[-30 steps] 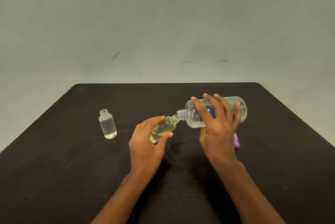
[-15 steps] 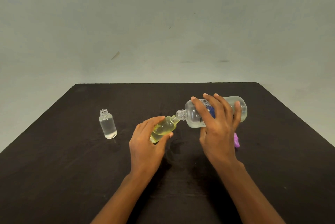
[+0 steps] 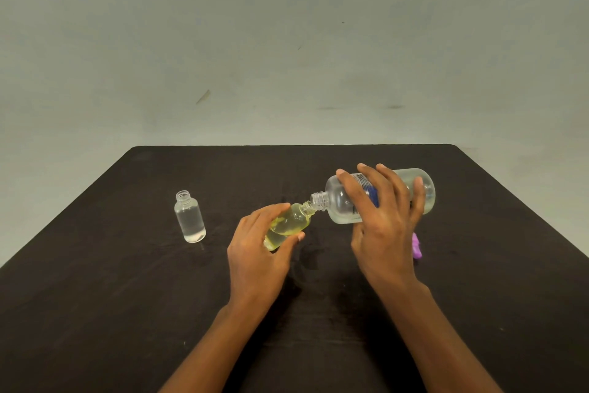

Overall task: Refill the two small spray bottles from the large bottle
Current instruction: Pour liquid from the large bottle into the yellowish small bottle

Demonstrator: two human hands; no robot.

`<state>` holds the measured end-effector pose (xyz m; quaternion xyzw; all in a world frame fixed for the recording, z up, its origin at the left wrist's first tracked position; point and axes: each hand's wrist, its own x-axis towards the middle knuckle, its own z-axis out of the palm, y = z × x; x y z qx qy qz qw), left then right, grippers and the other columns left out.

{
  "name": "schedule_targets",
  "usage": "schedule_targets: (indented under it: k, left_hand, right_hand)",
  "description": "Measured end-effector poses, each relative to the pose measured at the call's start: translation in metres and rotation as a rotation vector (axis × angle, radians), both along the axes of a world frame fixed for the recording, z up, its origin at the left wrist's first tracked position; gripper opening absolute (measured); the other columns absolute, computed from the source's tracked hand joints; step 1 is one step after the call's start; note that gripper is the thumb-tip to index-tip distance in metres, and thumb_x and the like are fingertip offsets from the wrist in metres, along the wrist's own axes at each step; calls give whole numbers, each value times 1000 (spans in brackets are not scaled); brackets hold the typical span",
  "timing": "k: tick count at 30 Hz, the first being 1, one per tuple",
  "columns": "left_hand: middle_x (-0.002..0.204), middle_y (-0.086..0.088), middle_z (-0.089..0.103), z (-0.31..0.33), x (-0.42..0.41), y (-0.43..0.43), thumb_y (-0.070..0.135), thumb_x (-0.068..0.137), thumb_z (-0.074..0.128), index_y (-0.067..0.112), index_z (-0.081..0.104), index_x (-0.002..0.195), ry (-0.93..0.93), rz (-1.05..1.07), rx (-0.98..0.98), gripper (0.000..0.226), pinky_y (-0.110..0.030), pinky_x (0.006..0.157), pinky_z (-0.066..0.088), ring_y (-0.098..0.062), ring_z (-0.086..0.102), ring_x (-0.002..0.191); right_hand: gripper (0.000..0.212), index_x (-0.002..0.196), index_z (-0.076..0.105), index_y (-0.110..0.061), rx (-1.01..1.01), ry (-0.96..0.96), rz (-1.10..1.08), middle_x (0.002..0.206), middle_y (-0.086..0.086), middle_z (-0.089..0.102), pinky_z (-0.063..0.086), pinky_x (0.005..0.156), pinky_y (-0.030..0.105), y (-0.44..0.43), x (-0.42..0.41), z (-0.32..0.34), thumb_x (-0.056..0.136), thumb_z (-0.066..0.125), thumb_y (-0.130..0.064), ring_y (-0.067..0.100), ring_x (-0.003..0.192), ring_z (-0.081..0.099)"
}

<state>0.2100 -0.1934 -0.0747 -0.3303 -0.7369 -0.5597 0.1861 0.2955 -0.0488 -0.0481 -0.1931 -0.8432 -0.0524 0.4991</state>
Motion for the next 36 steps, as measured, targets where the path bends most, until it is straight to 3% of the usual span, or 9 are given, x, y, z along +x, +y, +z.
schedule_targets:
  k: [11,23,30,36]
  left_hand:
    - [102,18,65,0,-1,0,14,65,83,33,63,106,-6,-4,3,50,-18,87,44,-3,57,97]
    - [102,22,62,1,0,0,14,65,83,32,64,106,1,6,-10,49,-10,87,40,0,56,97]
    - [102,22,63,2,0,-1,14,65,83,33,64,106,2,2,-7,49,-14,87,42,-2,57,97]
    - [103,22,63,1,0,-1,22,66,80,33,64,107,0,-6,-5,45,-12,87,42,-1,57,98]
  right_hand:
    - [89,131,48,-30,0,1,1,130,4,53,3,116,47,0,-1,0,60,72,18,24,129,40]
    - [86,130,48,-30,-1,-2,-5,129,4,54,3,116,47,-1,0,0,61,71,16,24,128,40]
    - [83,129,53,-28,-2,1,-2,129,4,55,2,116,46,-1,-1,1,61,70,17,24,128,41]
    - [83,129,52,-29,-1,-3,-9,129,5,56,3,116,47,-1,0,1,62,68,17,25,128,41]
